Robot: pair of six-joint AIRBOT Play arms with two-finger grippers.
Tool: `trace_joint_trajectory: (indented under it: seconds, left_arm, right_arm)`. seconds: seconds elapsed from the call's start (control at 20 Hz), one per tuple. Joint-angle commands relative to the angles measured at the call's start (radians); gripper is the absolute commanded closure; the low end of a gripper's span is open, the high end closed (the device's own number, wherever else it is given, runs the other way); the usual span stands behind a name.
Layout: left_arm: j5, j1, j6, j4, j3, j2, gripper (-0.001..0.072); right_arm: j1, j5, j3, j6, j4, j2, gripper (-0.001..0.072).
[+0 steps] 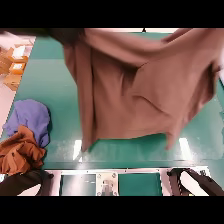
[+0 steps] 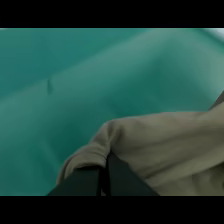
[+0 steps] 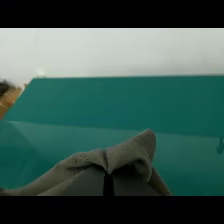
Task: Fold the shirts.
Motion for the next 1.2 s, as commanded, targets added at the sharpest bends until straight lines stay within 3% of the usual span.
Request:
trace_joint_trajectory:
  seconds: [0.0,0.15,0.25,0.4,0.45,0.5,0.55,0.6,0.85,0.95,1.15]
  left_arm:
    - [0.14,0.066,0.027,-0.036,-0.143,-0.235,0.0688]
    - [0.297,0.125,0.129,-0.209,-0.094,-0.516,0.0688]
    - [0.293,0.149,0.167,-0.32,0.012,-0.663,0.0687]
    - [0.234,0.18,0.154,-0.333,0.129,-0.743,0.068]
    - [0.197,0.202,0.154,-0.333,0.15,-0.739,0.0442]
    - [0.131,0.232,0.153,-0.333,0.179,-0.732,0.016]
    - [0.034,0.268,0.139,-0.332,0.222,-0.731,0.0147]
    - [-0.085,0.309,0.131,-0.333,0.265,-0.731,0.0147]
    - [-0.522,0.483,-0.047,-0.328,0.206,-0.729,0.0147]
    - [-0.566,0.509,-0.07,-0.325,0.089,-0.7,0.0147]
    - [-0.494,0.515,-0.05,-0.239,-0.203,-0.545,0.0147]
  right_arm:
    - [0.037,-0.186,-0.312,-0.082,0.003,-0.126,0.0691]
    - [0.037,-0.297,-0.39,-0.084,0.003,-0.386,0.0692]
    - [0.02,-0.291,-0.343,-0.078,0.055,-0.565,0.0691]
    - [-0.014,-0.235,-0.247,-0.077,0.107,-0.721,0.0685]
    - [-0.034,-0.212,-0.218,-0.077,0.104,-0.739,0.0604]
    - [-0.061,-0.191,-0.196,-0.078,0.103,-0.74,0.0466]
    - [-0.101,-0.149,-0.169,-0.078,0.103,-0.74,0.0302]
    - [-0.148,-0.094,-0.143,-0.078,0.1,-0.74,0.0225]
    - [-0.373,0.151,-0.178,-0.1,0.003,-0.74,0.0226]
    - [-0.417,0.171,-0.257,-0.12,-0.002,-0.74,0.03]
    - [-0.376,0.098,-0.402,-0.165,0.014,-0.744,0.0305]
